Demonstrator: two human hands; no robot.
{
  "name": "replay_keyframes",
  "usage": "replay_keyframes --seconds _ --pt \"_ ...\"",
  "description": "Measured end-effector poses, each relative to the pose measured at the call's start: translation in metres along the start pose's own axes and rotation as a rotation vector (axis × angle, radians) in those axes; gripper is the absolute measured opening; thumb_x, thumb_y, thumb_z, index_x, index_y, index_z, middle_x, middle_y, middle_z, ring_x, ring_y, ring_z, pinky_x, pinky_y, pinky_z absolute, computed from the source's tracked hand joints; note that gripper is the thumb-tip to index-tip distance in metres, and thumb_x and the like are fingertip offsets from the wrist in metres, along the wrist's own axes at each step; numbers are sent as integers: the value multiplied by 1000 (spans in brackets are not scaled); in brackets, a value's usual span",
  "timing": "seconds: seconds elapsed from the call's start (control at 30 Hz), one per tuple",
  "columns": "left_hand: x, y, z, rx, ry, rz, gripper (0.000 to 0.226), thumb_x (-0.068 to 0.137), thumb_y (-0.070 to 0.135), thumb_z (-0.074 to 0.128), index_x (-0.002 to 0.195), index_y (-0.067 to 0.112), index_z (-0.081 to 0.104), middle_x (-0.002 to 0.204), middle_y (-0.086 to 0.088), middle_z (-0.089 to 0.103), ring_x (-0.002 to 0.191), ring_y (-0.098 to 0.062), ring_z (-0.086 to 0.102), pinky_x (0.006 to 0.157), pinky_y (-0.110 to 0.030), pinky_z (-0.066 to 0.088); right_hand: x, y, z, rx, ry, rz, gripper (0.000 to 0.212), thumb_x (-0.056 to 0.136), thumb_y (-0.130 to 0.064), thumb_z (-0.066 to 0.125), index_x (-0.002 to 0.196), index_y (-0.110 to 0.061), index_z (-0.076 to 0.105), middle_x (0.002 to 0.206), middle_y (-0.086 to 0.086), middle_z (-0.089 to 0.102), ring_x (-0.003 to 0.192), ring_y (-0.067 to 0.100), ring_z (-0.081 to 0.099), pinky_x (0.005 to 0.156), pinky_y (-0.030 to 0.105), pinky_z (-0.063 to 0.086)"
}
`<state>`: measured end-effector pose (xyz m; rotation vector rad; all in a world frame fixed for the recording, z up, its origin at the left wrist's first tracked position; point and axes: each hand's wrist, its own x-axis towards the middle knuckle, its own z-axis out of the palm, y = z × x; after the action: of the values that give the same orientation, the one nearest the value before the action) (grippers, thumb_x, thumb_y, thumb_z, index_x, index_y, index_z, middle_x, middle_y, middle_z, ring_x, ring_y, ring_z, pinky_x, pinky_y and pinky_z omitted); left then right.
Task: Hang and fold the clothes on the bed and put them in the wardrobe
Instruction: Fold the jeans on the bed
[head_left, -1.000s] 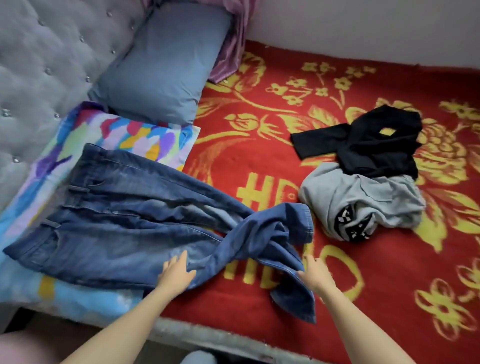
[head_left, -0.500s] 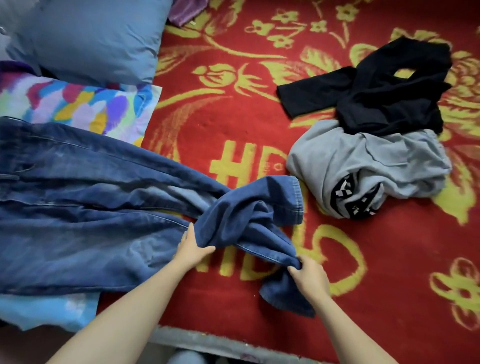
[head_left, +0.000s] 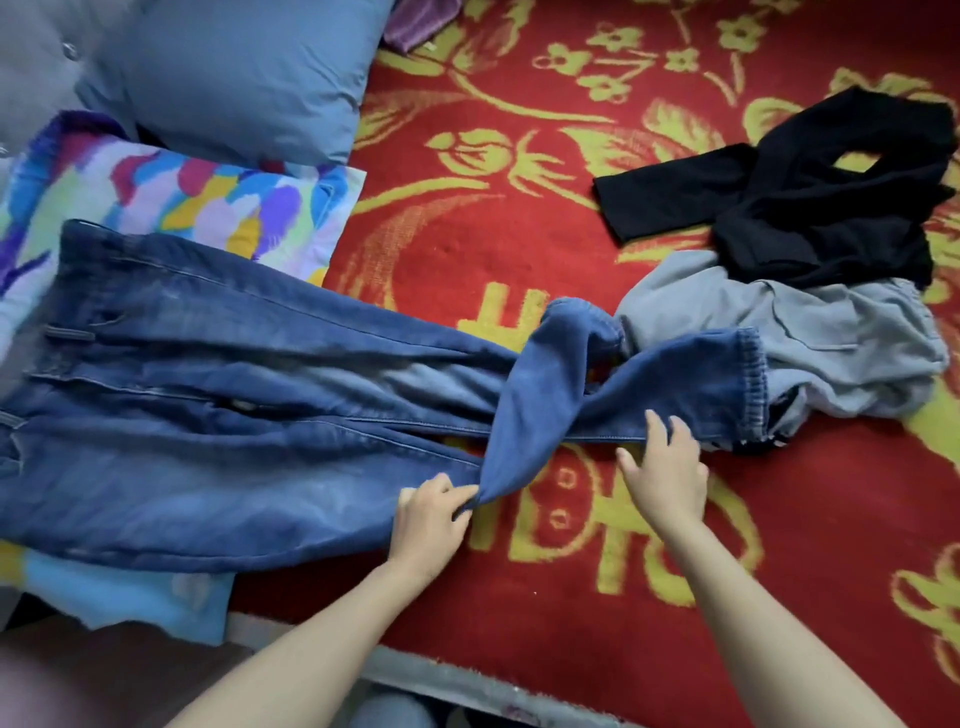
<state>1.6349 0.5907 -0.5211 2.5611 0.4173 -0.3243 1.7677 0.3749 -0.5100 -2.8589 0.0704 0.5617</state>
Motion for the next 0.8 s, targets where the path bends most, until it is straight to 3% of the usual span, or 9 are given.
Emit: replay_keyframes --seconds 0.13,0.3,0.37,0.43,0.5,0.6,0.7,0.73,0.8 --pt "-24 3 11 120 -59 234 39 39 14 93 73 23 75 54 1 50 46 -17 55 46 -22 46 -17 -46 31 521 -96 205 65 92 -41 53 143 -8 30 142 18 36 129 33 38 103 41 33" --pt "-35 -2 22 163 -166 289 46 30 17 94 71 29 75 52 3 49 43 -16 51 43 -15 38 -12 -75 50 622 6 238 94 78 -37 72 149 -15 14 144 17 32 129 34 38 97 41 37" --pt "-38 -4 24 177 -179 350 46 30 16 93 70 27 75 52 3 49 42 -16 50 43 -15 36 -5 -66 55 579 -18 357 89 79 -25 71 148 -18 14 139 14 42 121 34 47 91 39 40" --pt "-43 -7 26 216 -207 422 46 30 14 91 71 27 75 53 3 49 42 -15 48 45 -15 35 -4 -50 57 634 -18 457 55 80 -7 62 132 -10 43 117 13 59 103 31 57 79 32 42" --pt "-47 -13 31 230 -226 493 47 32 14 90 75 27 75 54 4 49 43 -14 47 48 -15 38 -10 -30 58 937 39 528 14 80 6 53 87 -5 58 78 8 61 77 23 54 61 26 38" --pt "-52 -12 37 214 -325 519 49 39 20 88 84 34 75 59 7 52 48 -12 50 56 -16 43 -37 12 62 1495 42 790 31 85 10 42 68 -15 49 47 -8 56 54 9 50 51 20 37" --pt "-60 -21 44 317 -482 515 54 71 28 72 123 39 59 97 2 60 88 -16 58 80 -24 42 -78 53 81 1575 33 1109 23 96 -16 39 77 -20 51 82 0 66 73 14 54 65 24 40" --pt "-62 -24 45 380 -509 513 57 69 31 73 123 38 58 104 2 60 94 -16 59 81 -23 42 -87 61 88 1537 43 1168 23 98 -24 37 79 -21 50 102 6 63 78 17 53 73 28 40" --pt "-66 -26 51 454 -471 453 66 38 37 86 103 35 72 96 2 68 84 -14 66 68 -19 50 -91 68 91 1610 122 1175 29 100 -37 30 89 -22 53 127 11 54 86 22 54 86 36 41"
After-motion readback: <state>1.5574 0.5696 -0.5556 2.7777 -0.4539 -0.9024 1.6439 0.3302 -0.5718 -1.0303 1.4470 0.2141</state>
